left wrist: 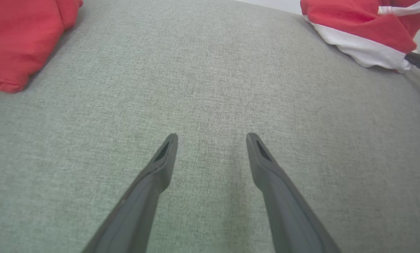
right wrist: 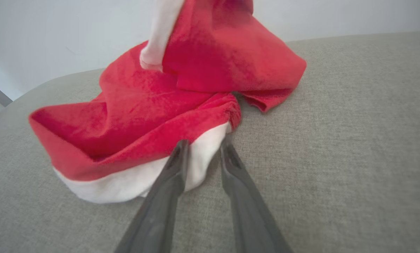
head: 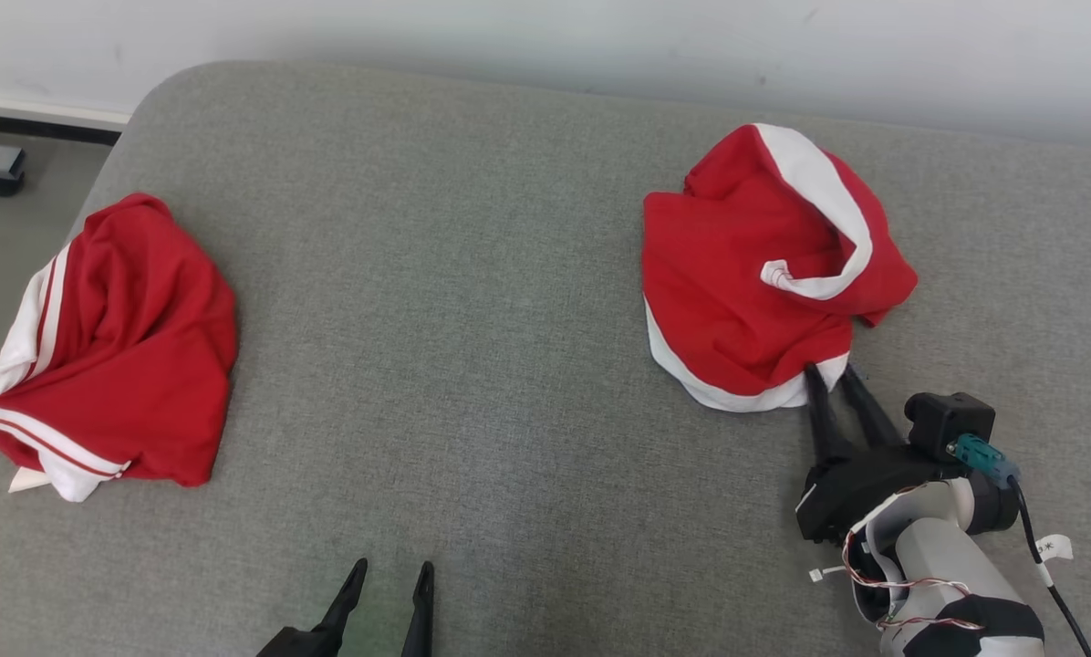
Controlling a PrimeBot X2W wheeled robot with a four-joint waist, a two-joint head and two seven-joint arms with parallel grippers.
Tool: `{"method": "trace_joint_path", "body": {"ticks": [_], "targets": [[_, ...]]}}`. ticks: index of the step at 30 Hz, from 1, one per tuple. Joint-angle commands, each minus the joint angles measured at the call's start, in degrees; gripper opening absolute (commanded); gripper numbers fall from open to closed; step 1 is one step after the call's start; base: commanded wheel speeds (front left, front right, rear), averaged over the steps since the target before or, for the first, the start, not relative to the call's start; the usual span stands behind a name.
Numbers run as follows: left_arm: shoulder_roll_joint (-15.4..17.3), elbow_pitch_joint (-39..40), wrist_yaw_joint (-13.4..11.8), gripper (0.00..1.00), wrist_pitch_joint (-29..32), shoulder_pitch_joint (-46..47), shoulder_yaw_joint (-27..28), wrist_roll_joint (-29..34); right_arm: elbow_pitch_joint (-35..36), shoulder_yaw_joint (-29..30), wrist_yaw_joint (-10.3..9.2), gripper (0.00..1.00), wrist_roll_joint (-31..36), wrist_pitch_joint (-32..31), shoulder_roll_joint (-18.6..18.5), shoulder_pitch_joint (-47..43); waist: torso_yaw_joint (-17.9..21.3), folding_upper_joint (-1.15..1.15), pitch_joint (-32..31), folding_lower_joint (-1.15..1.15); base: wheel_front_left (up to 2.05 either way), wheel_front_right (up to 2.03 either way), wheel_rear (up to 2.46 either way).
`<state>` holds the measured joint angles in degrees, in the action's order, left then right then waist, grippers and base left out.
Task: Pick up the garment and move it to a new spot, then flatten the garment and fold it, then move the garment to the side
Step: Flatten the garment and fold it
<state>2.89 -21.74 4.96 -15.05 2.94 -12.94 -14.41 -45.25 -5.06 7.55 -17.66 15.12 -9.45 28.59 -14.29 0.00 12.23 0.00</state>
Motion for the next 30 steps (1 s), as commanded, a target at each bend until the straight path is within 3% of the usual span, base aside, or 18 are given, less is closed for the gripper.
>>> {"method": "trace_joint_path", "body": {"ticks": [1,8,14,19,30], "targets": [[0.0,0.1,-0.3,1.0,-0.2,0.6,0.0,-0.5,0.0,-0.2,-0.13,0.0,-0.4,0.0,-0.2,0.7,-0.5,0.0,0.5,0.0,0.0,0.0,0.0],[0.0,-0.2,-0.5,1.0,-0.2,0.0,0.5,-0.8,7.0,0.5,-0.13,0.0,0.0,0.0,-0.6,-0.3,0.8,0.0,-1.1,0.0,0.0,0.0,0.0],[0.0,-1.0,0.0,1.0,-0.2,-1.8,1.6,-0.2,16.3,-2.1,-0.13,0.0,2.8,0.0,-0.9,-0.4,4.2,0.0,-6.2,0.0,0.0,0.0,0.0],[0.0,-1.6,0.4,1.0,-0.2,-3.9,2.3,-0.3,20.1,-4.3,-0.13,0.0,3.5,0.0,0.2,-0.4,6.5,0.0,-11.3,0.0,0.0,0.0,0.0],[0.0,-1.8,0.9,1.0,-0.2,-6.8,3.4,-0.6,16.6,-13.5,-0.13,0.0,0.7,0.0,0.0,5.4,7.4,0.0,-15.0,0.0,0.0,0.0,0.0]]}}
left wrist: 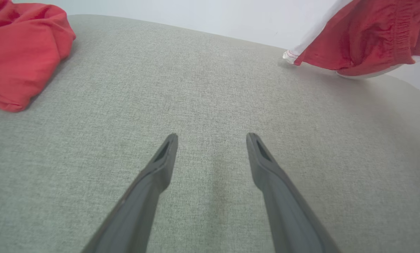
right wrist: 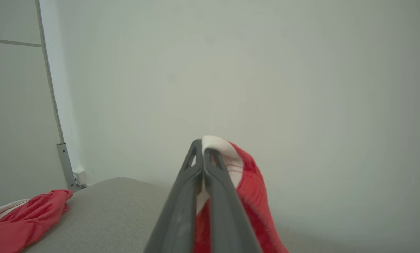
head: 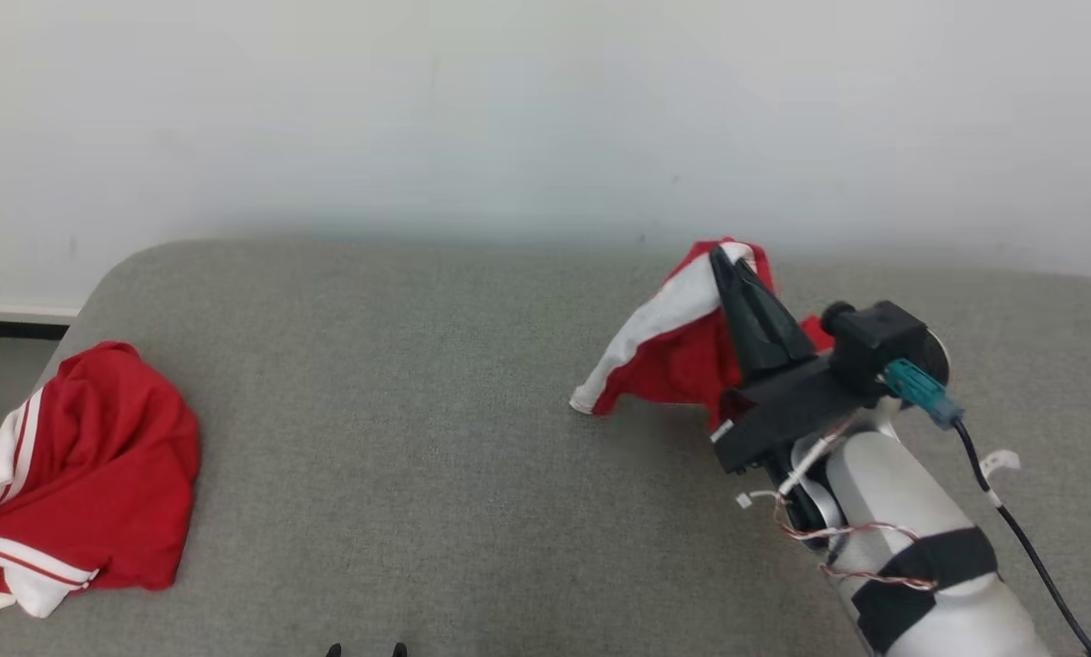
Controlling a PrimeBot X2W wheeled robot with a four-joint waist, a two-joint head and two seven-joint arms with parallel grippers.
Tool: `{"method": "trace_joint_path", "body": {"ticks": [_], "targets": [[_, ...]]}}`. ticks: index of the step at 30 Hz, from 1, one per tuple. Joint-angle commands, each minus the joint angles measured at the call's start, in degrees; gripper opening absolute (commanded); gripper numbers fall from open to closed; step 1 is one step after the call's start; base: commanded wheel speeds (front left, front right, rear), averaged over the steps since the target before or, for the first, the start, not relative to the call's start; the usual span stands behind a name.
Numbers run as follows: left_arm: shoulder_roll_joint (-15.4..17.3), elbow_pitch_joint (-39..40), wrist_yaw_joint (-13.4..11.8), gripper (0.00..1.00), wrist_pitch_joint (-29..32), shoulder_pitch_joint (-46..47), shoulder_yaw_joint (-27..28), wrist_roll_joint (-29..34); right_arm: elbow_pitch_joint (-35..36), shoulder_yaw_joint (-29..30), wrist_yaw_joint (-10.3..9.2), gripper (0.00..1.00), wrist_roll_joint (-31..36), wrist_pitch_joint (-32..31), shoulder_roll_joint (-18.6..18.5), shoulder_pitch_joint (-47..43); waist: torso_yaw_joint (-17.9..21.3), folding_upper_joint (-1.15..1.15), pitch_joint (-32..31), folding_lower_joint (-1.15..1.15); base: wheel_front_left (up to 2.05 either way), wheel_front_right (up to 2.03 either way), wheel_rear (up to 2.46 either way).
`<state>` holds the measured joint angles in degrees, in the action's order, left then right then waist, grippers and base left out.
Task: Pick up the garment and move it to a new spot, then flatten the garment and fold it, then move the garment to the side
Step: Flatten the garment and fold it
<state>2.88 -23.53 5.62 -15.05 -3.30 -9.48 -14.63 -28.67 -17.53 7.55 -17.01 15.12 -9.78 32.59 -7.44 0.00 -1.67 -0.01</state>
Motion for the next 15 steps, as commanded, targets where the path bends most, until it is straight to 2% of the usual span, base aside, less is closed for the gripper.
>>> {"method": "trace_joint_path", "body": {"ticks": [1,3,9,15], "targets": [[0.0,-0.1,0.3,1.0,-0.2,-0.7,-0.2,-0.4,-0.5,-2.0,-0.13,0.0,-0.4,0.0,0.8,2.3,0.4,0.0,-1.0,0.01,0.0,0.0,0.0],[0.0,-0.6,0.3,1.0,-0.2,-0.8,-0.4,0.1,1.2,-4.8,-0.13,0.0,-1.9,0.1,1.9,6.2,-0.6,0.0,-1.0,0.01,0.0,0.0,0.0],[0.0,-0.8,0.5,1.0,-0.2,-1.1,0.2,1.0,5.5,-6.2,-0.14,0.0,-3.3,0.0,2.1,9.0,-1.6,0.0,-1.2,0.01,0.0,0.0,0.0],[0.0,-0.5,0.7,1.0,-0.2,-1.4,0.7,0.8,0.9,-8.2,-0.14,0.0,-5.0,0.0,-1.9,2.5,-1.1,0.0,-1.0,0.01,0.0,0.0,0.0]]}}
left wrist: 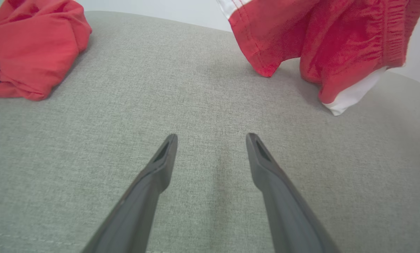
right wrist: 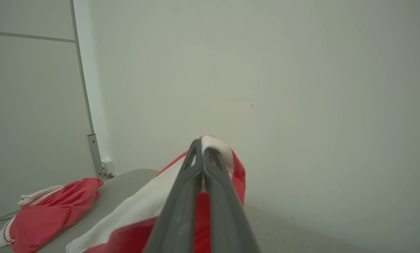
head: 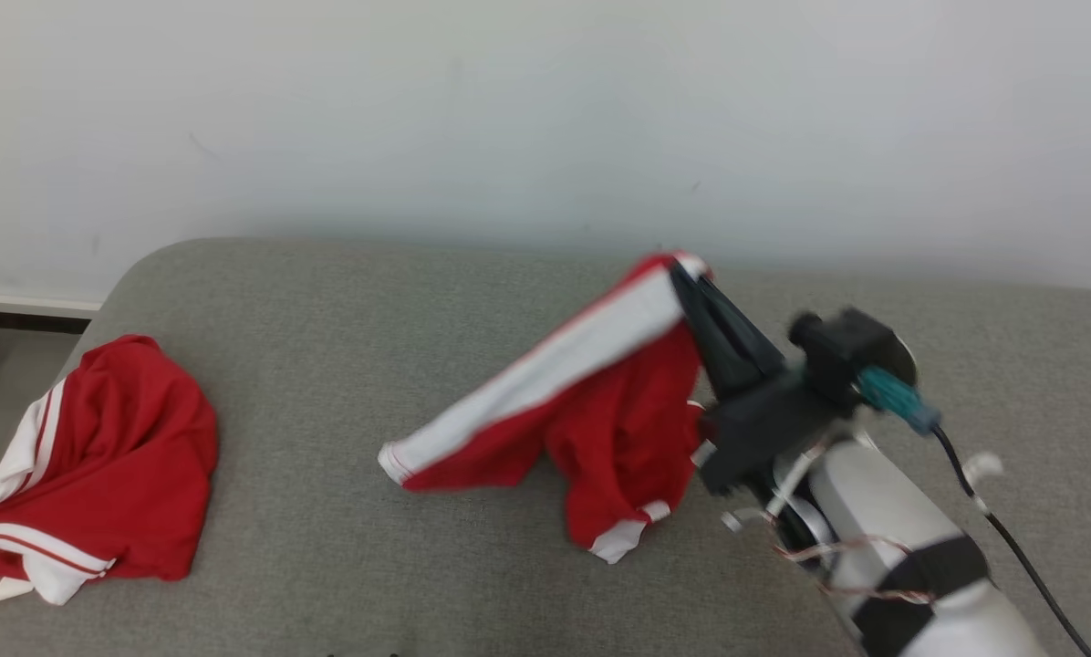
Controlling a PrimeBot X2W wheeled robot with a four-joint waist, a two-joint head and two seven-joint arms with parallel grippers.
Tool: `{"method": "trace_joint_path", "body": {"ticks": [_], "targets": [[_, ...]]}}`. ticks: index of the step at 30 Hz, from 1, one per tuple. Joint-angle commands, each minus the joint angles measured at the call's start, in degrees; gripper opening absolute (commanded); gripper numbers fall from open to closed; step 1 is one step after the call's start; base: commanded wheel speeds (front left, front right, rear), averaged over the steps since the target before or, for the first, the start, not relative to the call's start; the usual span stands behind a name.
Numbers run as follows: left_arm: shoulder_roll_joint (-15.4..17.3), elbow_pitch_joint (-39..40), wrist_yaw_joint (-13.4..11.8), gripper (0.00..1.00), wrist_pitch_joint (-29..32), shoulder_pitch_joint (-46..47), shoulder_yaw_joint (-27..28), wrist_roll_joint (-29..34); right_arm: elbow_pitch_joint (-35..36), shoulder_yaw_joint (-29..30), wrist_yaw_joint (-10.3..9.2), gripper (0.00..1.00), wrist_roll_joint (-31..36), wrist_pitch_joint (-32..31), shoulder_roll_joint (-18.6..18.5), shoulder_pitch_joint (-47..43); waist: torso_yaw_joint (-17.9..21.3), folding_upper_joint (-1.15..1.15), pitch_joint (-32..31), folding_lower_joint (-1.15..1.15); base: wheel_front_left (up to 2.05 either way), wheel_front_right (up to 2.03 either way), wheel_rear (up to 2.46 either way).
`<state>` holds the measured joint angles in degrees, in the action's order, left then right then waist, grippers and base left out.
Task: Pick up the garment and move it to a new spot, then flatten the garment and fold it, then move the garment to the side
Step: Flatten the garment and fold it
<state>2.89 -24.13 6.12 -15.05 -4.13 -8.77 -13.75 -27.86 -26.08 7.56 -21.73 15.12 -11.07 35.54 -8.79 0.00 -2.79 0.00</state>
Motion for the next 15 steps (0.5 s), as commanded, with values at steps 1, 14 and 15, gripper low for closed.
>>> {"method": "trace_joint_path", "body": {"ticks": [1,14,15], "targets": [[0.0,0.3,0.2,1.0,-0.2,-0.6,0.2,-0.2,-0.9,0.7,-0.15,0.0,-0.5,0.0,-1.6,-2.0,0.6,0.0,0.2,0.0,0.0,0.0,0.0],[0.0,1.7,0.4,1.0,-0.2,1.7,-0.5,-0.3,-13.3,7.0,-0.15,0.46,1.1,0.0,-6.2,-15.6,6.3,0.0,1.5,0.0,0.0,0.0,0.0],[0.0,1.9,0.4,1.0,-0.2,1.9,-0.7,-0.4,-13.7,7.8,-0.15,1.0,1.4,0.0,-5.6,-15.7,6.4,0.0,1.7,0.0,0.0,0.0,0.0]]}}
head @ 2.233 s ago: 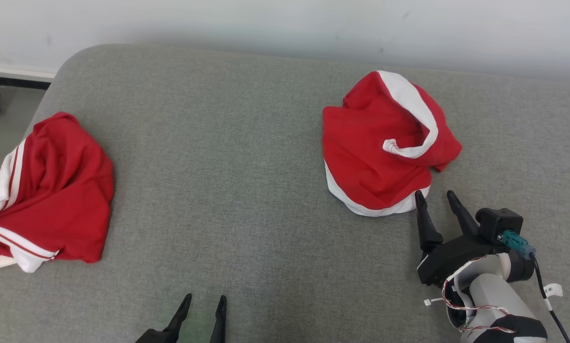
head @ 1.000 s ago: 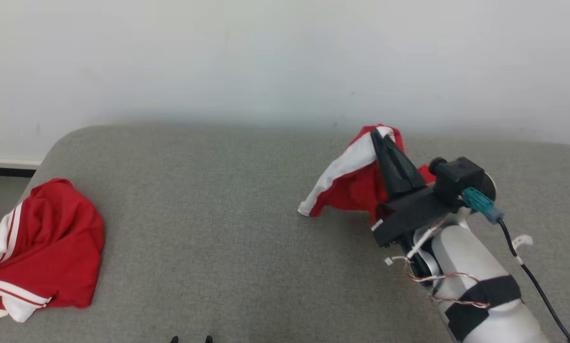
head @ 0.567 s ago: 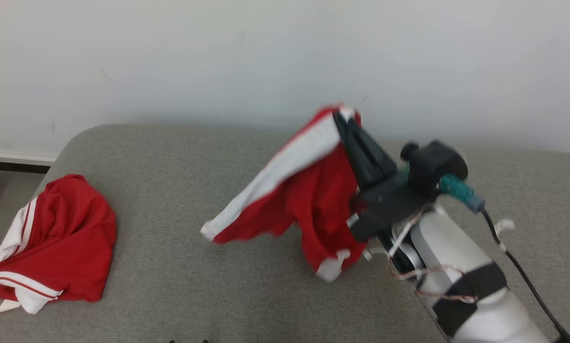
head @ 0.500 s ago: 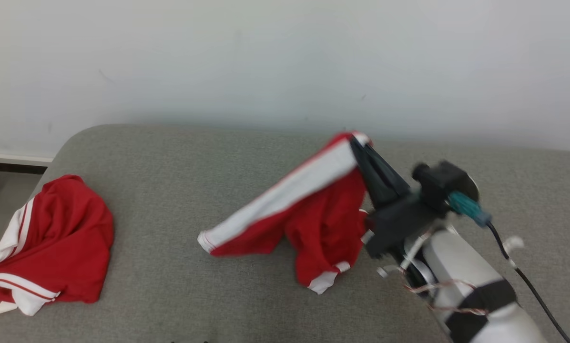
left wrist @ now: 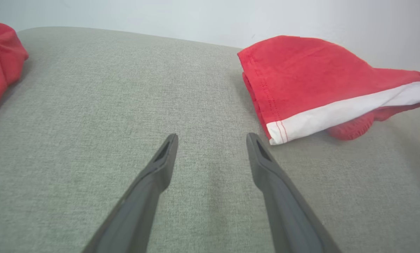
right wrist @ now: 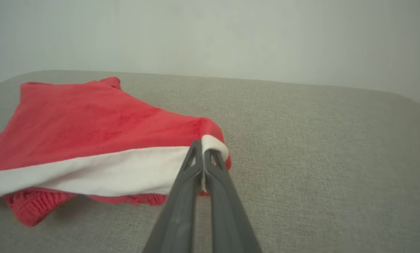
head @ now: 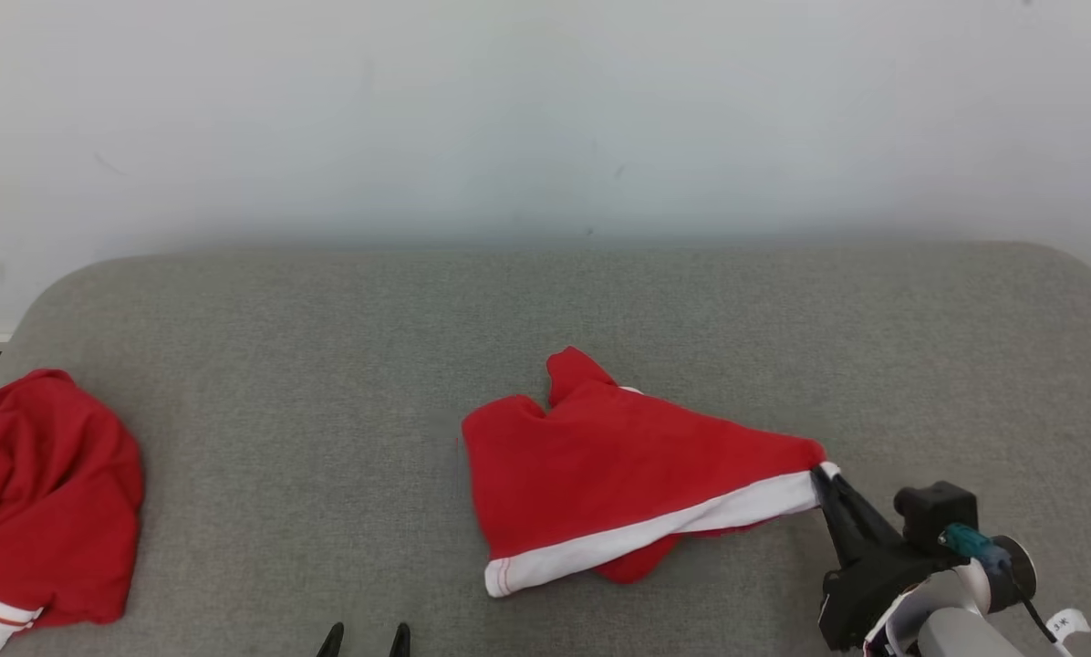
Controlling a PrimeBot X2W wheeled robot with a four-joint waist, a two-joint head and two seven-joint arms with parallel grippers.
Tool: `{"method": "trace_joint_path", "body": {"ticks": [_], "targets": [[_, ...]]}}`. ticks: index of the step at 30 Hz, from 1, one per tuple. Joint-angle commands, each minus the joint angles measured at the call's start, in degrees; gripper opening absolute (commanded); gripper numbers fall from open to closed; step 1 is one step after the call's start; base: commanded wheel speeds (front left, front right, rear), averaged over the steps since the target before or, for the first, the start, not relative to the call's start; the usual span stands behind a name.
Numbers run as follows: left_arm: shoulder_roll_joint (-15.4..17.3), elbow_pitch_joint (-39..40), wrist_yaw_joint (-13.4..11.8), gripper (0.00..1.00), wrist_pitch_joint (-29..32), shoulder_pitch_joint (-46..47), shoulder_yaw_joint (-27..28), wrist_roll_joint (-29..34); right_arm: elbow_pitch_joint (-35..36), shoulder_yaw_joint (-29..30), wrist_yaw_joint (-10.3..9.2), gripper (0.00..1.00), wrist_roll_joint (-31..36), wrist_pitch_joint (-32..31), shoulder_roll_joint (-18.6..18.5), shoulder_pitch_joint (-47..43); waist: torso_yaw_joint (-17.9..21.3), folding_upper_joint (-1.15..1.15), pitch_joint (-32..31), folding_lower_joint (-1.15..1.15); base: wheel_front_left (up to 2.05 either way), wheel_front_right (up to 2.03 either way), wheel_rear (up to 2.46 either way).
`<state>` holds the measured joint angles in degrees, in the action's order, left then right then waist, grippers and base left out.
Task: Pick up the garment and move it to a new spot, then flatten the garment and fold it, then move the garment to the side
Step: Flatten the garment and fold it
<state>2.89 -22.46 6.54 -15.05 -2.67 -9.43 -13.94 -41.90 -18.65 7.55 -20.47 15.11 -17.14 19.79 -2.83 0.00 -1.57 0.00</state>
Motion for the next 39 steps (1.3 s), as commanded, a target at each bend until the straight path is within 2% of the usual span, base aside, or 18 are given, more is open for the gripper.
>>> {"method": "trace_joint_path", "body": {"ticks": [1,9,15,19,28,39], "targets": [[0.0,0.4,0.0,1.0,-0.2,0.6,-0.3,-0.3,0.5,1.4,-0.13,1.0,0.5,0.1,1.0,0.0,0.6,0.0,0.5,0.0,0.0,0.0,0.0],[0.0,0.6,0.3,1.0,-0.2,1.1,-2.2,-1.6,7.6,12.0,-0.13,1.0,9.2,0.0,5.3,-5.3,2.2,0.0,1.1,0.0,0.0,0.0,0.0],[0.0,0.4,0.5,1.0,-0.2,2.2,-4.2,-3.6,10.4,15.7,-0.13,1.0,12.6,0.0,7.9,-9.5,4.3,0.0,2.2,0.0,0.0,0.0,0.0],[0.0,-0.4,0.5,1.0,-0.2,3.2,-5.7,-6.4,10.7,16.2,-0.13,1.0,13.2,0.0,8.8,-10.2,6.0,0.0,3.2,0.0,0.0,0.0,0.0],[0.0,-2.7,1.1,1.0,-0.2,5.4,-8.6,-12.1,11.3,16.6,-0.13,1.0,13.1,0.0,8.3,-8.7,8.5,0.0,5.5,0.0,0.0,0.0,0.0],[0.0,-6.0,0.9,1.0,-0.2,8.0,-8.9,-16.1,11.8,16.3,-0.13,1.0,12.4,0.0,7.8,-6.9,10.5,0.0,7.8,0.0,0.0,0.0,0.0]]}}
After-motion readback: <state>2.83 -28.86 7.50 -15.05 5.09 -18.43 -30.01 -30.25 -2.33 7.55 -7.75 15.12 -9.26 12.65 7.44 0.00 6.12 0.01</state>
